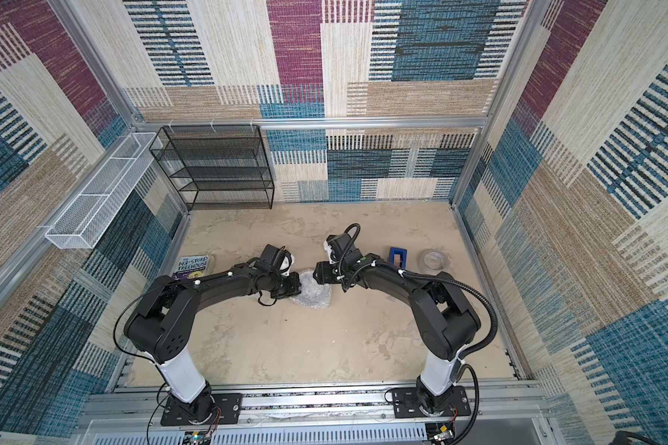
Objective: Wrap bowls in bubble wrap
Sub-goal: Wrap the bowl in bubble wrap.
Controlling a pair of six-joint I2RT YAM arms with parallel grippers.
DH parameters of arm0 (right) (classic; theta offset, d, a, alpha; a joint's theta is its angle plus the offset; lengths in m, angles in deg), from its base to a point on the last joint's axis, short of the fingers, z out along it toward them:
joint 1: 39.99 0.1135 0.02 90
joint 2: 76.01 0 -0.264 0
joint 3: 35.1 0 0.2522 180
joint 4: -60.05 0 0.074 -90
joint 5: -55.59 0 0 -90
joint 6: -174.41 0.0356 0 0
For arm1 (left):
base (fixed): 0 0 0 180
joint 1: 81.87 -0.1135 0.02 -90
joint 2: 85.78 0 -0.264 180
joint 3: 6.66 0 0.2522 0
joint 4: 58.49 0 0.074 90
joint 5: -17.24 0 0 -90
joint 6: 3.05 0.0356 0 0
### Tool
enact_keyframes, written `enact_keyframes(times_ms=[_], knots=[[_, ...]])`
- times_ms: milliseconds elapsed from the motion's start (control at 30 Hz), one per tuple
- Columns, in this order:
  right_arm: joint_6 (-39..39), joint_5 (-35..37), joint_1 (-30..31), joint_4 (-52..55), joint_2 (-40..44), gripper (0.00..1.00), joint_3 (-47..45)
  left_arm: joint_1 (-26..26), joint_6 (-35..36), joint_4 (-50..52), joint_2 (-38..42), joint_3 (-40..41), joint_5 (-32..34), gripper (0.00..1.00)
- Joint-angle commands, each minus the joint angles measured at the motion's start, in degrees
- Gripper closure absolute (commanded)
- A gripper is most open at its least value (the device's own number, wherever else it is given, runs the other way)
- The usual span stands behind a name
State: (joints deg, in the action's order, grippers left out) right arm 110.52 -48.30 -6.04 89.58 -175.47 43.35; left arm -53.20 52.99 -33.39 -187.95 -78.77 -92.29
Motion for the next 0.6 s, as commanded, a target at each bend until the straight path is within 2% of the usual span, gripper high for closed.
enact_keyframes(times_ms=[0,300,467,567], knots=[[0.7,-0.1,-0.7,-1.2,1.5,0.39,-0.7,-0.2,1.4,-0.1,-0.6,-0.9,0.5,1.00],[2.1,-1.7,-3.2,-3.8,5.9,0.39,-4.6,-0.4,1.1,-0.5,-0.9,-1.0,0.3,1.00],[3.1,-6.9,-3.8,-7.8,5.7,0.47,-6.3,-0.5,1.3,-0.1,-1.3,-1.2,0.4,1.00],[3.1,-7.1,-3.8,-8.1,5.7,0.52,-6.4,-0.5,1.3,-0.2,-1.4,-1.2,0.8,1.00]])
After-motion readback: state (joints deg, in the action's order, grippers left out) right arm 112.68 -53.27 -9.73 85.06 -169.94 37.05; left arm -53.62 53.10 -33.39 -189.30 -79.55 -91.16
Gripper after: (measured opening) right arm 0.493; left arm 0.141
